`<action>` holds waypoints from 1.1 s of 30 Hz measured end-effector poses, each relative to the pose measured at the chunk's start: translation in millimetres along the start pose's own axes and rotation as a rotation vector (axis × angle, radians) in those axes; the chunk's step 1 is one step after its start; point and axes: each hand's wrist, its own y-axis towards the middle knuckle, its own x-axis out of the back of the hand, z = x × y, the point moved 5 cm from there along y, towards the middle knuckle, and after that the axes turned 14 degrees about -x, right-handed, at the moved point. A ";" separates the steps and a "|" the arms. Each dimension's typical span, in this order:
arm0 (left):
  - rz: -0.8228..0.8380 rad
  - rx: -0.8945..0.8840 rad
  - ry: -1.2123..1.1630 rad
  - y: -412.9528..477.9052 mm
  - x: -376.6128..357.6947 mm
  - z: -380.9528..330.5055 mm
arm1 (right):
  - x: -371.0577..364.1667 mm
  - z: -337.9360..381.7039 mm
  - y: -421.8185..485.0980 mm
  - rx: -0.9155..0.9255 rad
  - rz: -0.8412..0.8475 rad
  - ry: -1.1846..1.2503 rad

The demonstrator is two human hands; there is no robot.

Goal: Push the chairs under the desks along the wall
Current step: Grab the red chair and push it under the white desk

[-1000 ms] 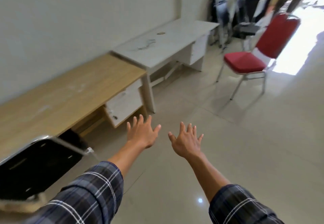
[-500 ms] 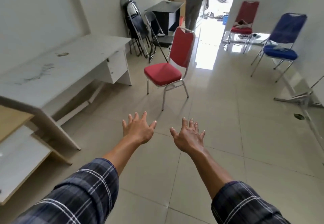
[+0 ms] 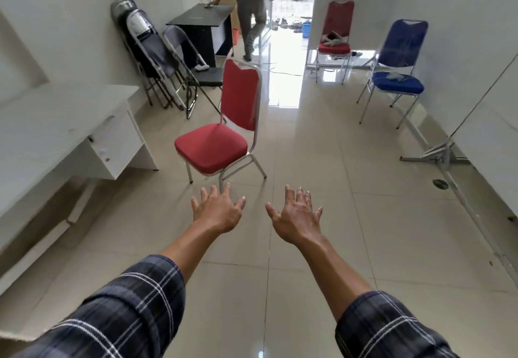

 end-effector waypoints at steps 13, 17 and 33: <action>0.028 0.021 -0.006 311.5 47.4 -65.5 | 87.9 40.6 306.6 -0.014 0.031 0.004; -0.011 0.045 -0.046 394.0 67.5 -92.5 | 126.0 63.6 398.9 0.023 0.051 -0.063; -0.063 0.196 -0.182 705.3 100.4 -51.5 | 134.1 232.7 694.9 0.216 0.136 0.005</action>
